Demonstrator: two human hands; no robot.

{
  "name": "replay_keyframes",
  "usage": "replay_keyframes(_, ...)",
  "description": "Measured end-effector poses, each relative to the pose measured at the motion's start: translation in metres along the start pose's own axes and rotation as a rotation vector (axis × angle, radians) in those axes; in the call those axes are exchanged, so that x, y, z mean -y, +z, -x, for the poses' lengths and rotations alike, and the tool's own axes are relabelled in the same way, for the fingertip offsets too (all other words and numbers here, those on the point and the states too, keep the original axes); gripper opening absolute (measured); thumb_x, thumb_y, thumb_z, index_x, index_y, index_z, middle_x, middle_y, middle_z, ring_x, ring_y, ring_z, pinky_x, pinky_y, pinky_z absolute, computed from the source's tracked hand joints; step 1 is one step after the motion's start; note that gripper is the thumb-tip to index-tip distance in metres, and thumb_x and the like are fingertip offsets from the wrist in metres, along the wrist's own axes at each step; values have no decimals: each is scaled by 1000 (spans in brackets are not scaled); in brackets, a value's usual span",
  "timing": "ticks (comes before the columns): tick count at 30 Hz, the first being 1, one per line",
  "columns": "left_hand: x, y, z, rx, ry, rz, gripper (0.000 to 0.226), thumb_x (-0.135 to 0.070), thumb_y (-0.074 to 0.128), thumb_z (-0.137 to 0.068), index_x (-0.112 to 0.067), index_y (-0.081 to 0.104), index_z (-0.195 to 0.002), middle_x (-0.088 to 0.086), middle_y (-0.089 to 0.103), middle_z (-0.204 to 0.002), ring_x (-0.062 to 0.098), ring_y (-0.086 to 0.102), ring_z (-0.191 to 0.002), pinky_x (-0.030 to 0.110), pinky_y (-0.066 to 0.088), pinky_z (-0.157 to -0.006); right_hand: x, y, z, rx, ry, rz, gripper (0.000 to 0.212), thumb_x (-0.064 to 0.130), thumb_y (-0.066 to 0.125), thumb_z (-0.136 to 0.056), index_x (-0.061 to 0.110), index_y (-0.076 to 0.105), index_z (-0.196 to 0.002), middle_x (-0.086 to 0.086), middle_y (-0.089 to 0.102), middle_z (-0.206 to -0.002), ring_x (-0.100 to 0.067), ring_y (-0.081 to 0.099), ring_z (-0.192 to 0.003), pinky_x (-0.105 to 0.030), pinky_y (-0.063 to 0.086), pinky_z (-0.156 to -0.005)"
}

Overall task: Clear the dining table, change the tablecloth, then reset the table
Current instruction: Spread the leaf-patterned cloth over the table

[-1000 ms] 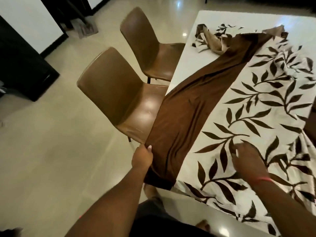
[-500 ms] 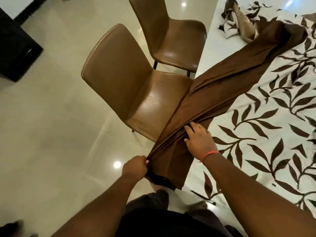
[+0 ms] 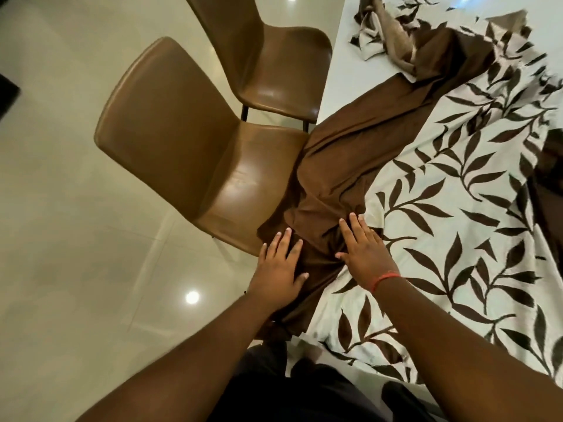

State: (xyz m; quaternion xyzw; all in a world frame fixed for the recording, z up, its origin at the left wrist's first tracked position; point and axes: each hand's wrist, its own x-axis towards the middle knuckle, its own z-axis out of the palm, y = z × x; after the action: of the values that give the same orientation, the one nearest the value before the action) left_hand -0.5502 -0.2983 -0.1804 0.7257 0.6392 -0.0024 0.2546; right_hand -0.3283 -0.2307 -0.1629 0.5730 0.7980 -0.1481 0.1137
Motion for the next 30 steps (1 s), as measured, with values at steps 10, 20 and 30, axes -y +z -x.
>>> replay_keyframes(10,-24,17,27,86,-95,-139,74,-64,19,-98,-29,-9,-157,7,-21,-164,28,-13,-152,50,5,-124,-4,-19,-4,-19,-6,-30,67,51,42,-99,24,19,-157,-5,13,-165,-29,10,-152,-52,17,-120)
replay_keyframes(20,55,-99,8,-94,-164,-179,72,-62,15,-100,-25,-8,-157,7,-15,-166,27,-16,-152,55,2,-122,120,-71,-64,-69,-215,-86,68,56,35,-99,27,14,-157,-2,6,-166,-24,2,-153,-52,11,-122)
replay_keyframes(30,344,-314,19,-348,-207,-304,76,-69,11,-96,-27,-4,-158,7,-10,-167,27,-15,-153,59,-1,-120,364,-172,-224,-265,-230,-59,80,71,13,-92,28,6,-158,0,0,-167,-22,0,-153,-51,12,-123)
